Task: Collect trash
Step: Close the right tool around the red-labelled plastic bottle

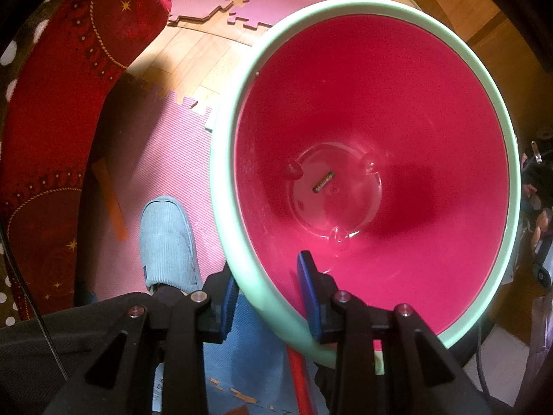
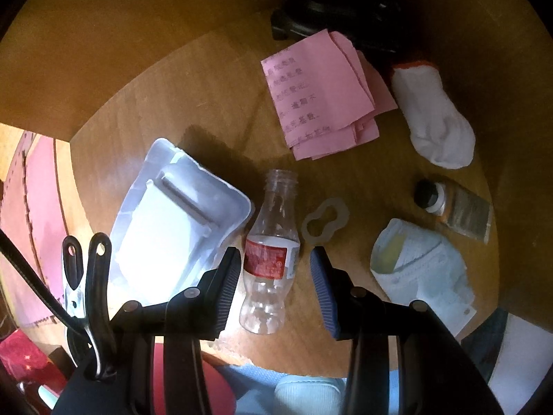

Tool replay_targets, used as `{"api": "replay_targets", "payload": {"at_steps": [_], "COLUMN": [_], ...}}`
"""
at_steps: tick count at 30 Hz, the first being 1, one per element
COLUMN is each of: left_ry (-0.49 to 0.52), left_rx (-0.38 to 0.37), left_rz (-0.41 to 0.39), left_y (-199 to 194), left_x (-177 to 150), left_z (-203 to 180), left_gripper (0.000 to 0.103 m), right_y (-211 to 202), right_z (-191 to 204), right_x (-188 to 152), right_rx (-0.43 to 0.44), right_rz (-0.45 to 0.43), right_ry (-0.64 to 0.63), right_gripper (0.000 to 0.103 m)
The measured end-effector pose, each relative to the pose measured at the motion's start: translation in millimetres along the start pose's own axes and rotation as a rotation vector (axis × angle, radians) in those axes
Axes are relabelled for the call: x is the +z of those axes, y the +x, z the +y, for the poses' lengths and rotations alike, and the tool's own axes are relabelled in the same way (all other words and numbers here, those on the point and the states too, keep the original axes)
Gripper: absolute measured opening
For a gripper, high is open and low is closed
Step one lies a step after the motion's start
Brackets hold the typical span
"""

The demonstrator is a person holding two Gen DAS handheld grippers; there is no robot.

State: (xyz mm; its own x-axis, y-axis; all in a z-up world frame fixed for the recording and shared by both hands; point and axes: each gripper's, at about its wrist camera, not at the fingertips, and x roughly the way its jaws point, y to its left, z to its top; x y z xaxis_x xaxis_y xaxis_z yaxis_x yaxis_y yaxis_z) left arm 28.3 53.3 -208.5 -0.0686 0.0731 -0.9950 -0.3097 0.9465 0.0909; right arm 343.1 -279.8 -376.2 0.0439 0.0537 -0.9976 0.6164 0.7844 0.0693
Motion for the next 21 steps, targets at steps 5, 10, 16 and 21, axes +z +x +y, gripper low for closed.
{"api": "replay_targets", "payload": {"at_steps": [5, 10, 16, 21], "left_ry": [0.0, 0.001, 0.001, 0.001], "left_rx": [0.001, 0.002, 0.003, 0.003], "left_rz": [0.001, 0.0, 0.0, -0.001], "left_y": [0.3, 0.3, 0.3, 0.3], "left_x": [0.6, 0.6, 0.6, 0.5], "left_z": [0.9, 0.7, 0.3, 0.1], "left_gripper": [0.034, 0.034, 0.034, 0.035], "right_y": [6.1, 3.1, 3.6, -1.1], "right_z": [-4.2, -12.4, -9.1, 2.2], "right_x": [5.1, 3.8, 0.9, -9.4], "right_rx": [-0.001, -0.009, -0.018, -0.034], "right_rz": [0.013, 0.018, 0.014, 0.006], "right_ry": [0.0, -0.028, -0.063, -0.101], "right_gripper": [0.042, 0.032, 0.032, 0.032]}}
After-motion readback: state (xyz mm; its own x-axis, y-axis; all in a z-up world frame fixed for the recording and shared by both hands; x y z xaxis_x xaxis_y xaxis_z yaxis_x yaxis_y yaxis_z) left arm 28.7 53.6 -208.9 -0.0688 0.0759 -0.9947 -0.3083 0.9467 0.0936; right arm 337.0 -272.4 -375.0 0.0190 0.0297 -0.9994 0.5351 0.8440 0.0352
